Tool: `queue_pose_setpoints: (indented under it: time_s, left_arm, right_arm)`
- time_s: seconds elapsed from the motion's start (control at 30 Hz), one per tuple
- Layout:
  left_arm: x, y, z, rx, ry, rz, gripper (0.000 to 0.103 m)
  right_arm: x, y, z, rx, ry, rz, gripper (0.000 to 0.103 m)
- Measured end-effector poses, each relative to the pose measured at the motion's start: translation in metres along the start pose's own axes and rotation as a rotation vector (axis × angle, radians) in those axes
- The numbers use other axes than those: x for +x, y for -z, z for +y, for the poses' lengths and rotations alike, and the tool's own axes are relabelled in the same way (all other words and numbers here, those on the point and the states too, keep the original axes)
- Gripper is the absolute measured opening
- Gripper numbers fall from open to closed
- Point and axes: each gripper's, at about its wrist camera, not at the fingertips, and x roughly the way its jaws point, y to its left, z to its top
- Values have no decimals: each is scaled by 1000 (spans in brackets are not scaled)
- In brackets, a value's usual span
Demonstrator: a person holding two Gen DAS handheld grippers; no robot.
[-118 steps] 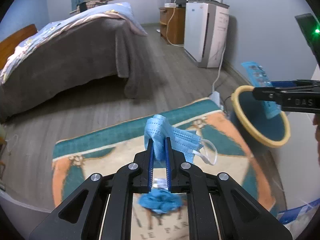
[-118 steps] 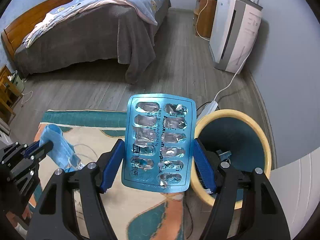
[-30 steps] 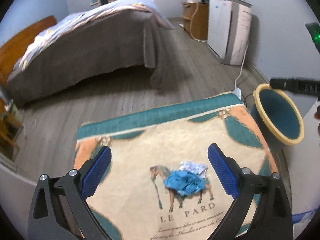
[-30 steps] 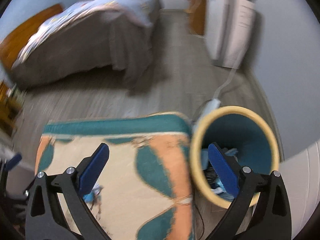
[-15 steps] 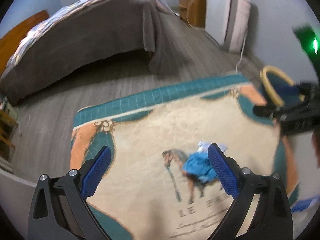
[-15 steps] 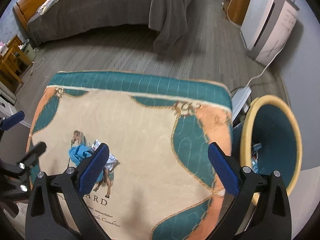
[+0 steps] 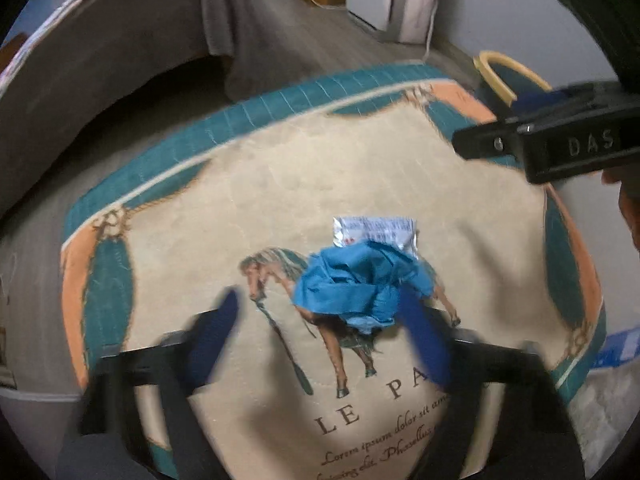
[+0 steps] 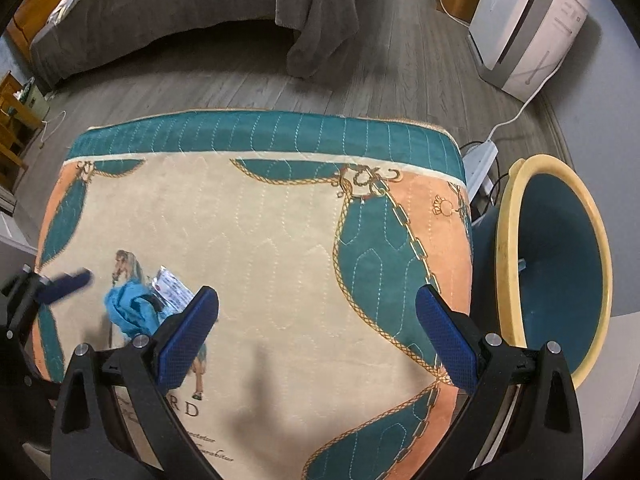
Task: Collect trash
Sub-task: 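Move both open tools back over the blue cloth and white wrapper, then grasp the blue cloth with left tool while right tool grasps the white wrapper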
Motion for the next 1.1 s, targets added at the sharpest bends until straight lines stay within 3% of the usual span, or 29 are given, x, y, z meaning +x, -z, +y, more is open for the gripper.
queue_pose_setpoints:
  time_s: [0.07, 0.13, 0.23, 0.57, 0.77, 0.87, 0.93, 1.0, 1.1]
  left_arm:
    - [0, 1, 1, -14, 59, 6, 48]
    - [-3, 0, 0, -9, 86, 2, 19]
    - [-8, -1, 6, -31, 108, 7, 1]
    - [-24, -2, 36, -101, 65, -25, 1]
    - [-22, -3, 37, -79, 39, -12, 1]
    - [-21, -2, 44, -107, 41, -10, 3]
    - [-20, -1, 46, -114, 44, -6, 9]
    - [-19, 0, 45, -108, 43, -3, 14]
    - [-18, 2, 45, -107, 50, 0, 23]
  right_arm:
    - [2, 1, -2, 7, 0, 6, 97]
    - [3, 2, -1, 11, -6, 8, 97]
    - [3, 3, 4, -9, -6, 7, 97]
    - [13, 8, 38, -130, -21, 21, 95]
    - [34, 18, 68, -227, -77, 93, 68]
    - [39, 22, 86, -279, -89, 103, 62]
    - [42, 23, 95, -293, -103, 105, 57]
    - [47, 23, 100, -295, -120, 119, 39]
    - [47, 22, 101, -294, -122, 120, 23]
